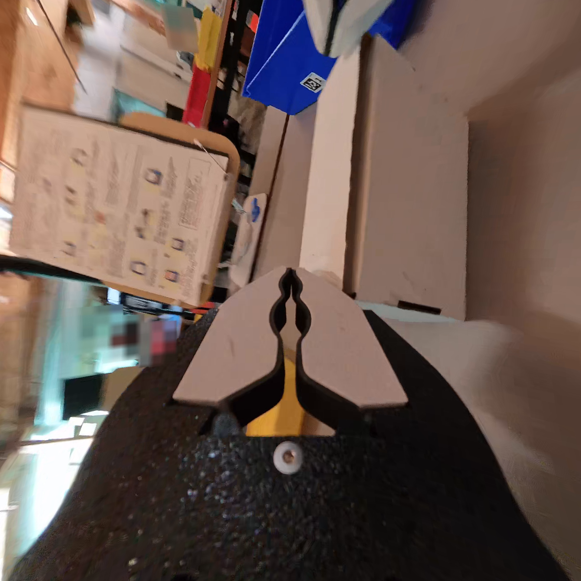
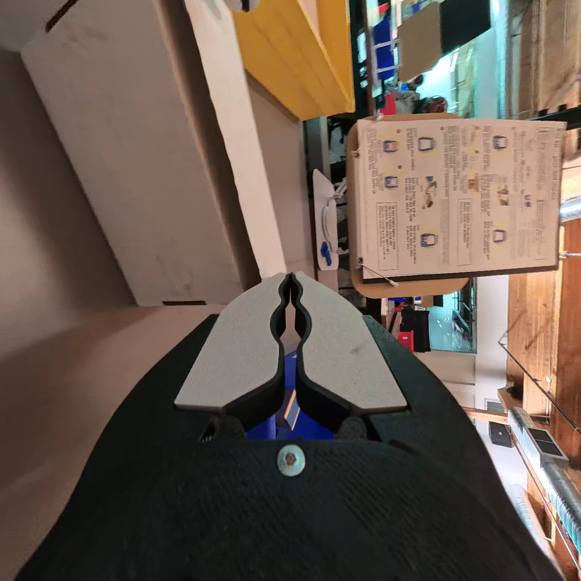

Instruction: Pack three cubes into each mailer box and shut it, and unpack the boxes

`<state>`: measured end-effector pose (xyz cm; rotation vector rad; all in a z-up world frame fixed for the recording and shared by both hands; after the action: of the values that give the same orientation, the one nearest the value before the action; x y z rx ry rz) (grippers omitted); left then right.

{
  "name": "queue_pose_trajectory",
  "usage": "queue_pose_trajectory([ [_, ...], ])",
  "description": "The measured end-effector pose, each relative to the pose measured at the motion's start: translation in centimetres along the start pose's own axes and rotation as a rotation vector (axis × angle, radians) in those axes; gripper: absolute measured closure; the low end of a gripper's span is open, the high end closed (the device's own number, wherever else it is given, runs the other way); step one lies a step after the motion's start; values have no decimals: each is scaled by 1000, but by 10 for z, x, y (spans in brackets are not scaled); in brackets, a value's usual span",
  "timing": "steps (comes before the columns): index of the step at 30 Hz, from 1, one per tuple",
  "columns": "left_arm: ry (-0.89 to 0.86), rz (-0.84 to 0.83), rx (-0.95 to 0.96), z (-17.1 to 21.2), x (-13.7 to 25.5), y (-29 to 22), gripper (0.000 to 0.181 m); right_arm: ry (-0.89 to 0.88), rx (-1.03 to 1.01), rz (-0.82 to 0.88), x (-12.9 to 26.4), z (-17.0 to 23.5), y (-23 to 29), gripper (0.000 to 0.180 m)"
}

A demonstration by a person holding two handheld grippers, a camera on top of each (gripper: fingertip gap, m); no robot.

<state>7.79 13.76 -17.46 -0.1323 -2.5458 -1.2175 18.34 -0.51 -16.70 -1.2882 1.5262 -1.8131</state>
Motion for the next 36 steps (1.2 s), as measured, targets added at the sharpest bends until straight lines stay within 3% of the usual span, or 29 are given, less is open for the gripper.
queue_pose_trajectory([
  [1,-10,-43,-97,0,0,-4,181,11,8,-30,-1,-1,3,180],
  [3,-4,-98,-175,-1,1,-8,181,25,-4,-72,-3,-1,7,180],
  [15,23,-142,-123,-1,2,-10,181,-126,-286,-140,-1,10,5,180],
  [20,26,-142,-111,-1,1,-9,181,-154,-448,22,8,26,-19,180],
  [22,19,-137,-105,-1,1,-9,181,-231,-387,-37,8,17,-12,180],
  [25,2,-139,-87,0,1,-9,181,-168,-306,-120,-3,12,4,180],
  [32,-36,-183,-23,2,2,-11,181,-51,-340,-173,-7,9,3,180],
  [36,-42,-159,-7,3,2,-9,181,-78,-254,-135,-5,2,-1,179],
])
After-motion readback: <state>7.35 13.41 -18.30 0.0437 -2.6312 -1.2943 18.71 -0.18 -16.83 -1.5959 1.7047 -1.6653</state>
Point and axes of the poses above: each gripper's, where its closed fingertips meet, x back along the fingers, z out of its underside, y = z × x across the jaws, the point moved 6 cm from there along x, back along the fingers, and after that the axes turned 14 degrees about x, right-handed, at the moved point
